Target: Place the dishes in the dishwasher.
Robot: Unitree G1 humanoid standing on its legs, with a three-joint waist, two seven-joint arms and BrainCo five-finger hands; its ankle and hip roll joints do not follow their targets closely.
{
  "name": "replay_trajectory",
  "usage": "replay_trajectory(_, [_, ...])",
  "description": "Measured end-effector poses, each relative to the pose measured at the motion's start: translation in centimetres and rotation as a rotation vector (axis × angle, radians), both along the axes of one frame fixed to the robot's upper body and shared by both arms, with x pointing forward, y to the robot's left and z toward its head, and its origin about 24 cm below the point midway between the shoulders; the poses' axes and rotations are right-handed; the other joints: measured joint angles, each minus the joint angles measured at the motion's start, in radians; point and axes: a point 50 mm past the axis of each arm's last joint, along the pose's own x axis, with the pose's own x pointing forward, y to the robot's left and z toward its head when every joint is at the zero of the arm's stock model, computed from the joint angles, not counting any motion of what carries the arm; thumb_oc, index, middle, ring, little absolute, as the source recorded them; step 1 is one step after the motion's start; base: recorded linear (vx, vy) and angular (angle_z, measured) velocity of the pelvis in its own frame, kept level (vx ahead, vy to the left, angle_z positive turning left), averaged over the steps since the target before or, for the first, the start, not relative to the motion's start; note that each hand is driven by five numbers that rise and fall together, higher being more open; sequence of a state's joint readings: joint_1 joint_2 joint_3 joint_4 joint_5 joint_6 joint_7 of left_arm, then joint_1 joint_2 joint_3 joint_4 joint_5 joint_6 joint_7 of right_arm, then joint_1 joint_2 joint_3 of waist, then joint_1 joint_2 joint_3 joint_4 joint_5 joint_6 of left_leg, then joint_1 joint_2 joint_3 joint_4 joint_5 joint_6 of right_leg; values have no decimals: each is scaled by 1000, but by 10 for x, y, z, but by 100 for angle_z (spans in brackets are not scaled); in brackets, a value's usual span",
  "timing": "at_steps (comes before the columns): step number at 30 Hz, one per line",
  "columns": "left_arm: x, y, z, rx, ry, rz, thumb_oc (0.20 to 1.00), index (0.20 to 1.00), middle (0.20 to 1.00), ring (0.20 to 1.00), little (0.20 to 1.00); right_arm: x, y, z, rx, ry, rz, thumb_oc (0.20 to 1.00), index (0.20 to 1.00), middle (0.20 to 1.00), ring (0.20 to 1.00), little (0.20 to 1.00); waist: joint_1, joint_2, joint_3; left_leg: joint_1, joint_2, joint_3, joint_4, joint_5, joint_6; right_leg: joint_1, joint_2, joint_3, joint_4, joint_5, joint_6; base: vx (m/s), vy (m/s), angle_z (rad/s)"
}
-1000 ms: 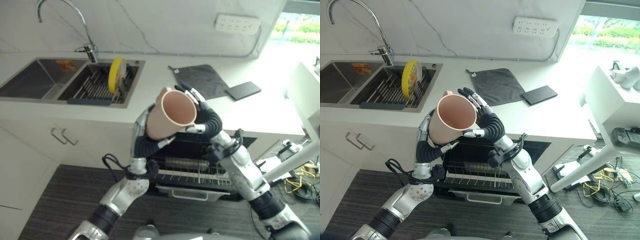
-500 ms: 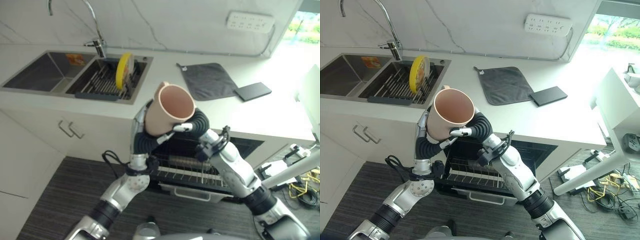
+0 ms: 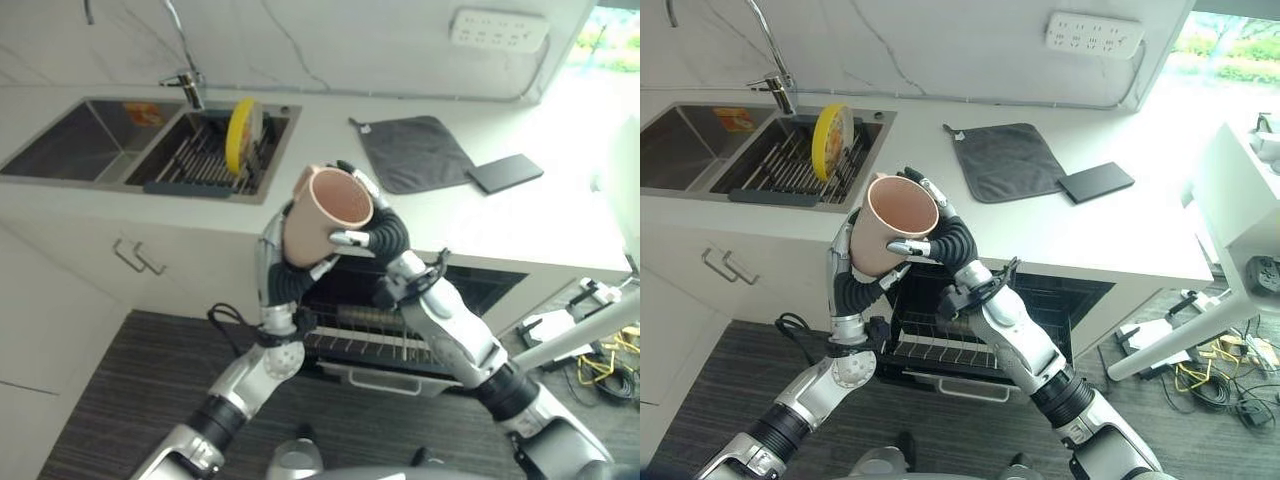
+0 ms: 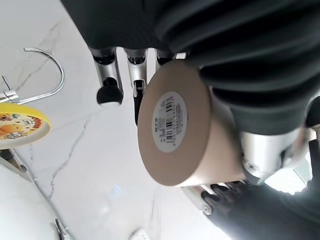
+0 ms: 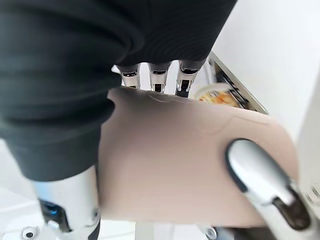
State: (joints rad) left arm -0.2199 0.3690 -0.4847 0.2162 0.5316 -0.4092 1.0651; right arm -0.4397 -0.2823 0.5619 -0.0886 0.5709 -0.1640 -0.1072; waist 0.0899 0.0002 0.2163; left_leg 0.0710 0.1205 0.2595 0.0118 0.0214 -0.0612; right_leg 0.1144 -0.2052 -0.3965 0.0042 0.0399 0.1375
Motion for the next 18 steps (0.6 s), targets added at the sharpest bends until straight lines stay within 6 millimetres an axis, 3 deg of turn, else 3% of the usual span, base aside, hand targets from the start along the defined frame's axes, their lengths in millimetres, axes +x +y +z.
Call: replay_trajectory(18, [-1,1,-10,40,-40,84,200,200,200,200,200,1,6,2,37,50,61,1000,1000,1000,1000,1000,10,1,3,-1,0,-2,6,-1,1,2,-1,0,3,0,0,0,0,0])
